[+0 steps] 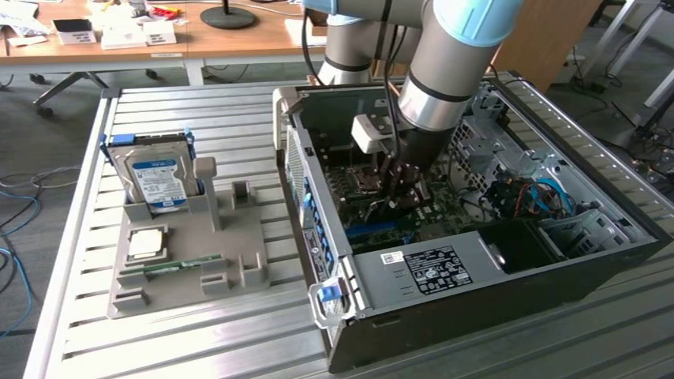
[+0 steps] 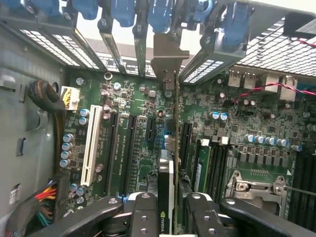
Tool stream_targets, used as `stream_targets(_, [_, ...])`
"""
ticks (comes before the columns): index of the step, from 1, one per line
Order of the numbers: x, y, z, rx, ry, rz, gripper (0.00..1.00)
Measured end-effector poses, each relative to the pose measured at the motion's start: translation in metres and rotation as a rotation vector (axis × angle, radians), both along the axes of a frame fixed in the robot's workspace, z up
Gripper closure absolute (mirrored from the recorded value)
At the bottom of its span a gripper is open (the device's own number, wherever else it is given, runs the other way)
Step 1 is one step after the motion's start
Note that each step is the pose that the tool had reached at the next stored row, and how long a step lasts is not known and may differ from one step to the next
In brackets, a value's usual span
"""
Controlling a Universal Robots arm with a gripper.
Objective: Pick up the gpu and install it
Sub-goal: 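Insert the gpu into the slot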
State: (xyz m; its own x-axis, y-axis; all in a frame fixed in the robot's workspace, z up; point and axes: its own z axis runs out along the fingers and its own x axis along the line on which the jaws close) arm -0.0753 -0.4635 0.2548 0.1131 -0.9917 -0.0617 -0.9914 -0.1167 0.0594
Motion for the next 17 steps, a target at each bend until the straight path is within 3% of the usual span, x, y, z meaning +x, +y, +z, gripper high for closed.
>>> stream_targets(8, [0.0000, 0.0000, 0.0010, -0.0004, 0.0000, -0.061, 0.73])
stream_targets(15, [0.0000, 0.0000, 0.0021, -0.0003, -0.0001, -0.078, 0.73])
stream_targets(17, [0.0000, 0.0000, 0.0022, -0.0029, -0.0001, -0.080, 0.73])
